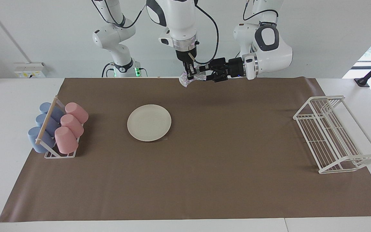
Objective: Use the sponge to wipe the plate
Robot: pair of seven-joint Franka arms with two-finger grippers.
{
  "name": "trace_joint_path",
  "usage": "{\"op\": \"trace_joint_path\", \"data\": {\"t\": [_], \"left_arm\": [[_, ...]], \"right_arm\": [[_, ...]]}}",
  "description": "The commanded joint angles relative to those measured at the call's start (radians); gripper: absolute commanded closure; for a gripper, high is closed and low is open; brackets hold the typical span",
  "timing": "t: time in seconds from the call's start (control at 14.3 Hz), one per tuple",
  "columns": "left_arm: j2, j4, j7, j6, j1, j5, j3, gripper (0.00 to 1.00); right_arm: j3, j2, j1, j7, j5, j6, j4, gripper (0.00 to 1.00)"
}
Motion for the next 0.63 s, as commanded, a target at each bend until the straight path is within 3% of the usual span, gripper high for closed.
{"op": "trace_joint_path", "data": {"t": [0.0, 0.56], "left_arm": [[-0.034, -0.029, -0.036, 0.018, -0.017, -0.019, 0.011, 1.00], [-0.045, -0.029, -0.067, 0.025, -0.029, -0.019, 0.011, 1.00]], "right_arm": [[0.005, -0.001, -0.003, 0.022, -0.013, 0.015, -0.002, 1.00], [0.004, -0.011, -0.015, 0.003, -0.016, 0.012, -0.002, 0.97]]}}
